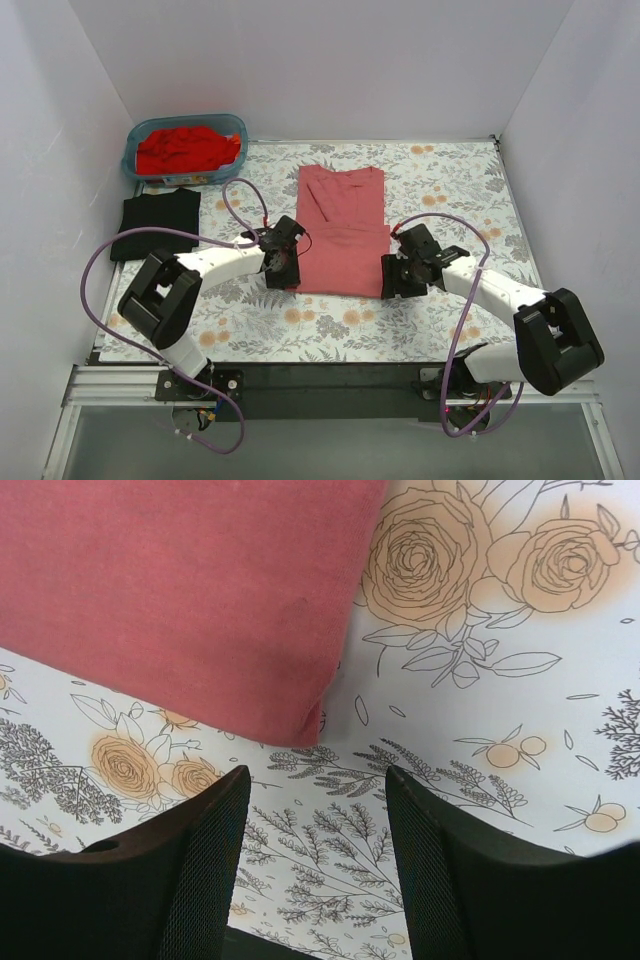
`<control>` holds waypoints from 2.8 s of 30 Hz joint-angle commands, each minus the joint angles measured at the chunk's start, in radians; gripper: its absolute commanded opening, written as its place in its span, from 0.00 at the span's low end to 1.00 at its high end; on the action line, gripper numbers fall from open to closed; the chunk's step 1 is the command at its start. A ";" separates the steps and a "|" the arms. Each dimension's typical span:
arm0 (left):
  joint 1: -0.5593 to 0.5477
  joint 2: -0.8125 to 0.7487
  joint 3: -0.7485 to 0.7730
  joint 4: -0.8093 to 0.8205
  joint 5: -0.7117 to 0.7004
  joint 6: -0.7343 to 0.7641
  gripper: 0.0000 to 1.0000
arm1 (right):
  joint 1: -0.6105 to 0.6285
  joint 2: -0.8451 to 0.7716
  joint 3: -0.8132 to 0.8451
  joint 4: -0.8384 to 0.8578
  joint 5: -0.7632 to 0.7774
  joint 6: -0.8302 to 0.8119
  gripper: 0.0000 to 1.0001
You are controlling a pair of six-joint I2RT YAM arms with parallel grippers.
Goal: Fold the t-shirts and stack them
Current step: Fold the tshirt
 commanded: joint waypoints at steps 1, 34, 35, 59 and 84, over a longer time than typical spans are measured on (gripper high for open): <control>-0.016 0.026 0.012 -0.007 -0.010 0.009 0.34 | 0.029 0.015 0.048 0.021 0.046 0.018 0.64; -0.054 -0.126 -0.083 -0.118 0.046 -0.075 0.00 | 0.183 0.091 0.130 -0.112 0.144 0.159 0.49; -0.054 -0.126 -0.083 -0.116 0.044 -0.075 0.00 | 0.184 0.093 0.133 -0.116 0.146 0.164 0.49; -0.054 -0.147 -0.089 -0.106 0.058 -0.076 0.00 | 0.252 0.280 0.158 -0.162 0.170 0.198 0.36; -0.309 -0.463 -0.165 -0.411 0.114 -0.300 0.00 | 0.308 0.038 0.195 -0.418 -0.153 0.058 0.01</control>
